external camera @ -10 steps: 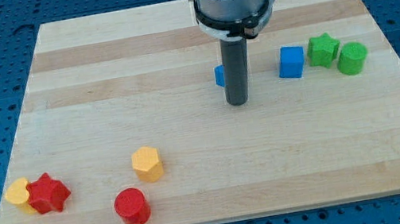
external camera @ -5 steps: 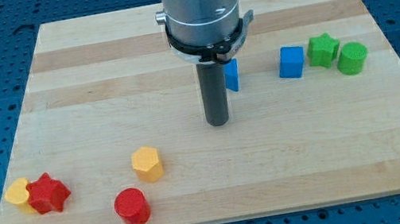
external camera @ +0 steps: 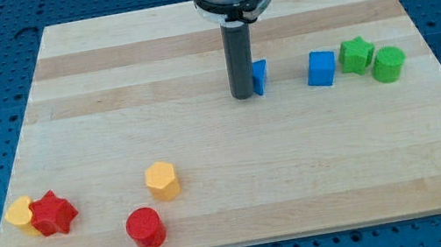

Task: Slide the blue triangle closer to the blue cube

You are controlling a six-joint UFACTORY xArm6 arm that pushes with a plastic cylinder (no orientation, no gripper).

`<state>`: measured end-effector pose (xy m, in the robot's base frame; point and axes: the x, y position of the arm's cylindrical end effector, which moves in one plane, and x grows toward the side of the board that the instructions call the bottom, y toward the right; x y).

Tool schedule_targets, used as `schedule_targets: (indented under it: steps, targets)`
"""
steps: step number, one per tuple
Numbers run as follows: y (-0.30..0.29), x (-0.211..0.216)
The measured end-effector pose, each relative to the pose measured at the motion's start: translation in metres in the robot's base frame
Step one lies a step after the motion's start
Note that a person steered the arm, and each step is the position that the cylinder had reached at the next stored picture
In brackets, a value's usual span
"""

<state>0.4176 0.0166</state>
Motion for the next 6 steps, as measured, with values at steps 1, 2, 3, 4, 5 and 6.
schedule_targets:
  steps: [1, 2, 3, 4, 5, 6]
  targets:
    - [-0.014, -0.012]
    - [-0.039, -0.033]
    - [-0.034, -0.033]
    - [-0.018, -0.033]
    - [0.011, -0.032]
    - [0.027, -0.033]
